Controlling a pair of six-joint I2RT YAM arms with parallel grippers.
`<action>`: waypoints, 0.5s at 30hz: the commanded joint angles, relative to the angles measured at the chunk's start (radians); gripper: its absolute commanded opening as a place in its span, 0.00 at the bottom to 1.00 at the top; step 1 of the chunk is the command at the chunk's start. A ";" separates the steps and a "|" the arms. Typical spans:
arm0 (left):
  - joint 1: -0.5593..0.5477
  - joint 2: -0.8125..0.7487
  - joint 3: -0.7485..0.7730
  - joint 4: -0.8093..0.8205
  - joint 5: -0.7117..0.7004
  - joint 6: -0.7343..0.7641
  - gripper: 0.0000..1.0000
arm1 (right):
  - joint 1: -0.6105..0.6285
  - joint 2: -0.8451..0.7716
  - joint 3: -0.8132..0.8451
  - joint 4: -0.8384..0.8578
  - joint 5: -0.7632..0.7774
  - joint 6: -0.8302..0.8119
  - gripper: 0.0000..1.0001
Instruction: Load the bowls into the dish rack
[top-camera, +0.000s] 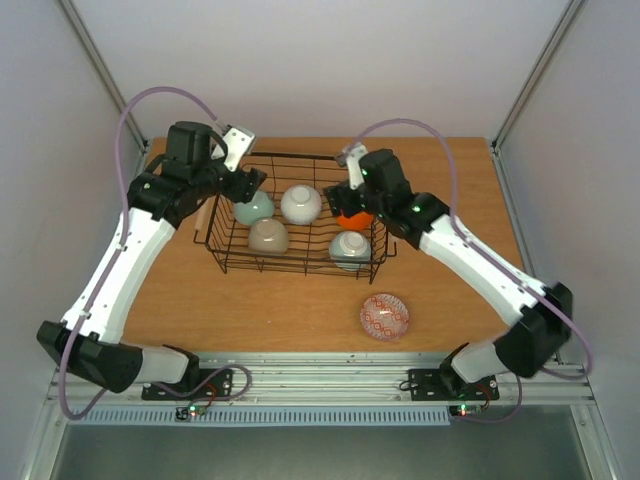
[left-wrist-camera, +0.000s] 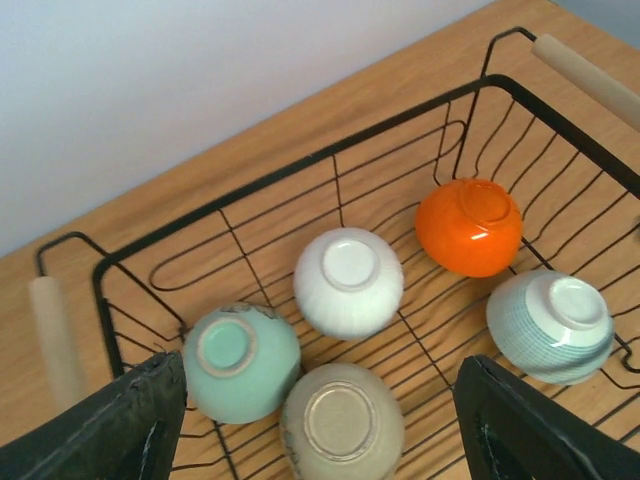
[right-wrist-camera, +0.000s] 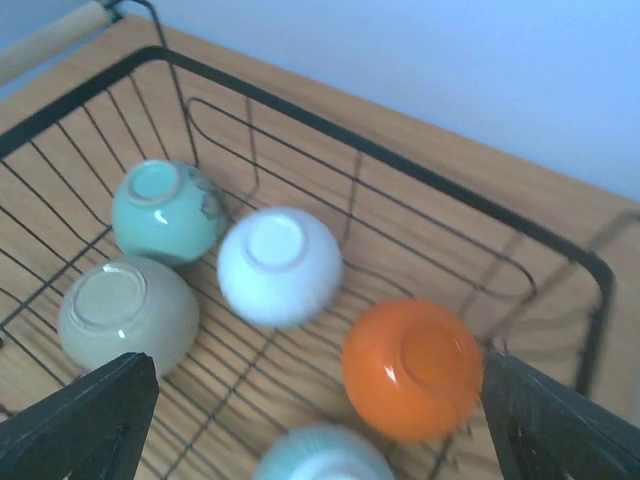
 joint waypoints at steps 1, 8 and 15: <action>-0.063 0.075 0.034 -0.007 0.059 -0.032 0.73 | 0.002 -0.167 -0.100 -0.160 0.183 0.152 0.90; -0.383 0.206 0.103 -0.116 -0.057 0.093 0.72 | 0.002 -0.290 -0.109 -0.394 0.386 0.277 0.90; -0.497 0.260 0.126 -0.127 -0.132 0.133 0.73 | 0.002 -0.326 -0.220 -0.652 0.271 0.500 0.49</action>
